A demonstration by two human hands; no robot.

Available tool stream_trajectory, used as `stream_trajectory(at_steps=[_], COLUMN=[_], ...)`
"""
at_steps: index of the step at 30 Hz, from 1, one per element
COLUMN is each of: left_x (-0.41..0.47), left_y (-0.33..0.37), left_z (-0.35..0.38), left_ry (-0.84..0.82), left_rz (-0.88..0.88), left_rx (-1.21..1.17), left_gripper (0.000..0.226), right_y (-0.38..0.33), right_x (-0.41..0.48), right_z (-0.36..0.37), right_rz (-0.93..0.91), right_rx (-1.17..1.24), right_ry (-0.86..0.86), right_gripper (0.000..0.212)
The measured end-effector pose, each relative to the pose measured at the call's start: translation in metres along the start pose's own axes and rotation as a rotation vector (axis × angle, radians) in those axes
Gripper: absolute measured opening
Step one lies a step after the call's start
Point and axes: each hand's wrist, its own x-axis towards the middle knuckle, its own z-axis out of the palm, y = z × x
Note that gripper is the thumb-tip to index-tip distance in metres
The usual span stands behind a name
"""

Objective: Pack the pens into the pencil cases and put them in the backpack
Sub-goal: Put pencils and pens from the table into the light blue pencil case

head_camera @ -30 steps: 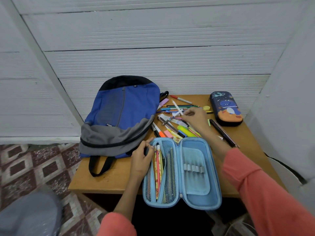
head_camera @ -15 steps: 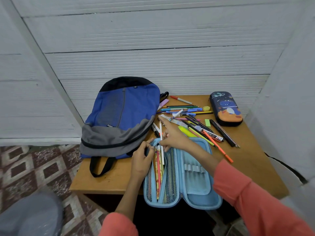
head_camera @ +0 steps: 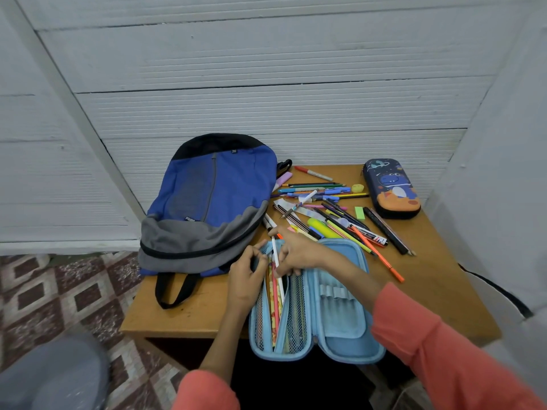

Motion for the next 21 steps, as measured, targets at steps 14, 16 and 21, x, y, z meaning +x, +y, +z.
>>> stream_trajectory(at_steps=[14, 16, 21], left_x=[0.000, 0.001, 0.000], left_y=[-0.001, 0.000, -0.002], left_z=[0.000, 0.000, 0.000], left_ry=[-0.023, -0.023, -0.014], left_rz=[-0.015, -0.019, -0.009], left_rx=[-0.010, -0.016, -0.015], left_gripper=[0.018, 0.018, 0.017], right_y=[-0.009, -0.013, -0.018], right_x=[-0.009, -0.012, -0.016], right_z=[0.009, 0.011, 0.013], right_rz=[0.068, 0.065, 0.060], right_rx=[-0.400, -0.512, -0.637], right_ry=[-0.054, -0.048, -0.015], right_gripper=[0.086, 0.089, 0.062])
